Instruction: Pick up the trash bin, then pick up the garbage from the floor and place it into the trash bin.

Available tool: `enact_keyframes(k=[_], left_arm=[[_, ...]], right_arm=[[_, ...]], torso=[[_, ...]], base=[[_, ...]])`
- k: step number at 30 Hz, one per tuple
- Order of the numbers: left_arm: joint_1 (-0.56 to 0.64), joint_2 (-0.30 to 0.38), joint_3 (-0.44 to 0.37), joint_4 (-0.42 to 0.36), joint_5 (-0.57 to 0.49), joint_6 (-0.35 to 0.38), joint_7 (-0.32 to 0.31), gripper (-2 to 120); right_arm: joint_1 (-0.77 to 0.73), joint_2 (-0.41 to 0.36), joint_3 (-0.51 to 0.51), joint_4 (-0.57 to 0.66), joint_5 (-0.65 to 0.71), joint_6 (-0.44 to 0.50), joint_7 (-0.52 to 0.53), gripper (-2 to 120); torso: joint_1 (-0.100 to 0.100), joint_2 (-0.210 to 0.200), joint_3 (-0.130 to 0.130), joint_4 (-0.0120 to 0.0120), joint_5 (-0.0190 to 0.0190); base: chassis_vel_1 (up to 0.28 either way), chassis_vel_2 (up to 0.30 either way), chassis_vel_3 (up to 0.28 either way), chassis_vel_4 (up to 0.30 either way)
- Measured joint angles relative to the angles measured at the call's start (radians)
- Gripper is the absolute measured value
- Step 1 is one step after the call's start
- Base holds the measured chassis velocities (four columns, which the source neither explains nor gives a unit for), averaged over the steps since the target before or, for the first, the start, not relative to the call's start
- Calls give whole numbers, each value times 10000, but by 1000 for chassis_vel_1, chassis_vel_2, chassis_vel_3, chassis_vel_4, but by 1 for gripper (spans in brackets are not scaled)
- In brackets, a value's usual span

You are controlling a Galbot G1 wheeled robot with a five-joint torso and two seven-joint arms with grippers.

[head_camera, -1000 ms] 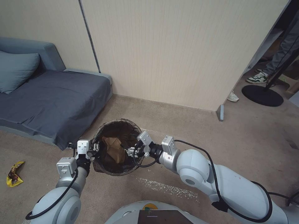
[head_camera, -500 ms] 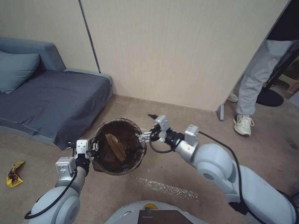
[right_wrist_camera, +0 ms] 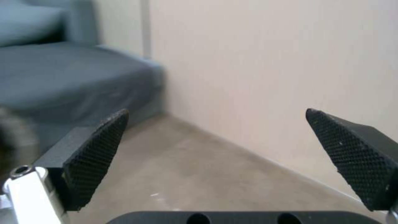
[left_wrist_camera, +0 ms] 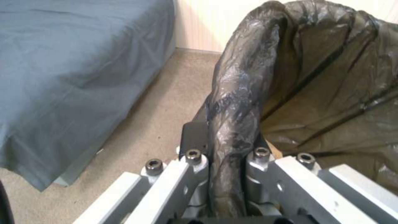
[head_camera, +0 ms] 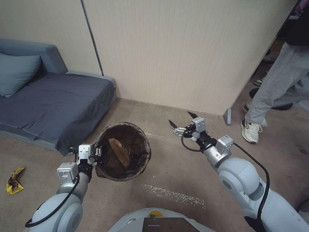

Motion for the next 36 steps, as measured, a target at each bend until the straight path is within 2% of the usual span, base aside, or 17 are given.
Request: enact_keyframes(k=[1, 3, 4, 6, 7, 9, 13, 18, 25, 36], left_arm=[[3, -28, -2, 0, 22, -1, 3, 5], [-2, -51, -66, 0, 40, -2, 6, 5], [-2, -51, -66, 0, 40, -2, 6, 5], [9, -36, -125, 0, 56, -2, 13, 5], [9, -36, -125, 0, 56, -2, 13, 5], [26, -35, -161, 0, 109, -2, 40, 5], [27, -135, -165, 0, 250, -12, 115, 5], [5, -192, -163, 0, 366, -16, 186, 5], [14, -241, -177, 0, 461, 11, 317, 5], [21, -322, -168, 0, 689, 41, 635, 5]], right_arm=[[-229, 265, 116, -99, -348, 261, 238, 100], [-917, 1271, 497, -224, -1594, 986, 452, 100], [-917, 1271, 497, -224, -1594, 986, 452, 100], [-1562, 2352, 731, -232, -2769, 1579, 464, 100], [-1562, 2352, 731, -232, -2769, 1579, 464, 100], [-2334, 3193, 830, -130, -3616, 2048, 436, 100], [-3140, 3893, 884, -54, -4619, 2744, 432, 100], [-3759, 4348, 1056, -119, -5404, 3538, 442, 100], [-4353, 4574, 1418, -46, -5484, 4076, 456, 100], [-4522, 4575, 1468, 145, -5344, 4150, 556, 100]], torso=[[0, 0, 0, 0, 0], [0, 0, 0, -1, -1], [0, 0, 0, -1, -1], [0, 0, 0, -6, -2], [0, 0, 0, -6, -2], [0, 0, 0, -7, -2], [0, 0, 0, -5, -3], [0, 0, 0, -2, -3], [0, 0, 0, -4, -3], [1, 0, 0, -3, -1]], base=[[0, 0, 0, 0], [0, 0, 0, 0], [0, 0, 0, 0], [0, 0, 0, 0], [0, 0, 0, 0], [0, 0, 0, 0], [0, 0, 0, 0], [0, 0, 0, 0], [0, 0, 0, 0], [0, 0, 0, 0]])
